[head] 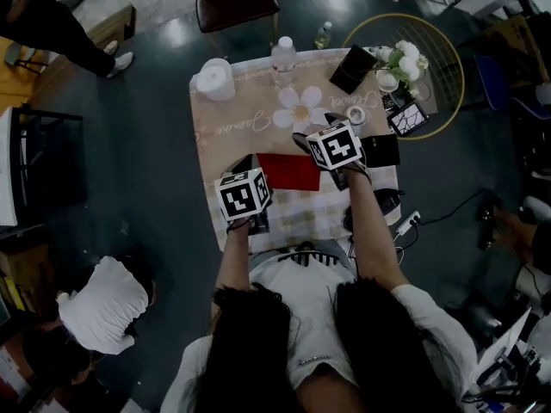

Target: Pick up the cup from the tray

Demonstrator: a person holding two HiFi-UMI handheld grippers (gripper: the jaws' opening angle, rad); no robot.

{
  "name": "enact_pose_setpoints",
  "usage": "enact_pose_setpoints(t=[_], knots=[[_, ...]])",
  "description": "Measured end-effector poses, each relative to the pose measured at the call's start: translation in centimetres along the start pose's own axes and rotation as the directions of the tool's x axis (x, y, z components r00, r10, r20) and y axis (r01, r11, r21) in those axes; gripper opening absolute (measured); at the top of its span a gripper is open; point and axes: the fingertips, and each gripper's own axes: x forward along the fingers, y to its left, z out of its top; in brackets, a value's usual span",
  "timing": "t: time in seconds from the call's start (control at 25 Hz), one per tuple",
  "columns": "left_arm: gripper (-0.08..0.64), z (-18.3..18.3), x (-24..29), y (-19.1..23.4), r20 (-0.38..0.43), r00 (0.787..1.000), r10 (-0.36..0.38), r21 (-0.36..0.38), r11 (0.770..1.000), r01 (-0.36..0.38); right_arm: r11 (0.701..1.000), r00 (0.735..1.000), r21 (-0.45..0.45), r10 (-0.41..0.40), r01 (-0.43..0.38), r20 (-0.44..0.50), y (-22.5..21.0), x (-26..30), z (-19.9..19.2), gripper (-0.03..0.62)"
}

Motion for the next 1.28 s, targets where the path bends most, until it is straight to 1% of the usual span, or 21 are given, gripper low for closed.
enact_pose_setpoints(t=[0.12,0.2,0.32,0.44,0.48,0.52,0.56,0.6,0.64,0.68,0.8,0.88,0.96,1.0,1.16,1.28], knots=[[0.005,0.5,-0.6,-0.4,0.023,1.0,-0.008,0.008,1.0,0.008,1.0,0.999,0.001,0.019,-0.019,0.04,0.9,-1.6,0.9,0.41],[0.005,0.7,-1.0,-0.7,0.037,0.999,-0.011,0.013,1.0,0.011,0.999,0.997,-0.026,0.036,-0.035,0.063,2.2,-2.9,1.4,0.408],[0.004,0.9,-1.6,-1.2,0.055,0.998,-0.022,0.021,1.0,0.02,0.998,0.994,-0.057,0.027,-0.021,0.108,3.5,-4.6,2.4,0.408],[0.005,1.3,-2.1,-1.9,0.074,0.997,-0.034,0.038,0.999,0.032,0.999,0.989,-0.047,0.021,-0.014,0.143,4.3,-5.7,3.0,0.406],[0.005,1.5,-2.3,-2.1,0.083,0.996,-0.039,0.043,0.998,0.036,0.999,0.988,-0.04,0.017,-0.011,0.153,4.5,-6.1,3.0,0.395],[0.005,1.7,-2.5,-2.4,0.093,0.995,-0.045,0.048,0.998,0.041,0.999,0.986,-0.033,0.01,-0.005,0.163,4.6,-6.4,3.1,0.376],[0.005,1.9,-2.8,-2.6,0.103,0.993,-0.05,0.052,0.998,0.045,1.0,0.984,-0.024,-0.002,0.006,0.176,4.6,-6.8,3.2,0.342],[0.003,2.1,-3.1,-2.9,0.113,0.992,-0.054,0.056,0.997,0.048,1.0,0.981,-0.014,-0.018,0.022,0.192,4.6,-7.3,3.3,0.281],[0.003,2.3,-3.4,-3.1,0.121,0.991,-0.057,0.059,0.997,0.05,0.999,0.977,-0.003,-0.035,0.037,0.211,4.5,-7.8,3.4,0.189],[0.005,2.3,-3.6,-3.2,0.129,0.99,-0.059,0.062,0.997,0.052,0.999,0.972,0.007,-0.047,0.047,0.23,4.6,-8.3,3.5,0.138],[0.005,2.6,-4.5,-3.9,0.157,0.984,-0.083,0.076,0.994,0.072,0.999,0.964,0.012,-0.051,0.049,0.261,5.3,-9.5,3.6,0.092],[0.003,2.7,-5.2,-4.9,0.181,0.974,-0.136,0.101,0.988,0.119,0.999,0.964,-0.011,-0.043,0.047,0.261,6.1,-9.8,3.2,0.039],[0.003,2.8,-5.8,-6.0,0.2,0.963,-0.18,0.127,0.979,0.157,0.998,0.967,-0.033,-0.034,0.044,0.252,7.0,-9.7,2.5,0.012],[0.005,2.8,-6.0,-6.4,0.205,0.96,-0.19,0.136,0.977,0.164,0.999,0.967,-0.032,-0.034,0.043,0.252,7.4,-9.7,2.1,0.009],[0.005,2.5,-6.6,-7.1,0.216,0.955,-0.203,0.157,0.973,0.171,0.999,0.959,0.012,-0.041,0.04,0.279,8.3,-10.1,1.1,0.008],[0.005,2.1,-7.1,-7.3,0.224,0.954,-0.202,0.159,0.973,0.168,0.998,0.961,-0.003,-0.066,0.07,0.27,8.5,-10.4,0.5,0.006]])
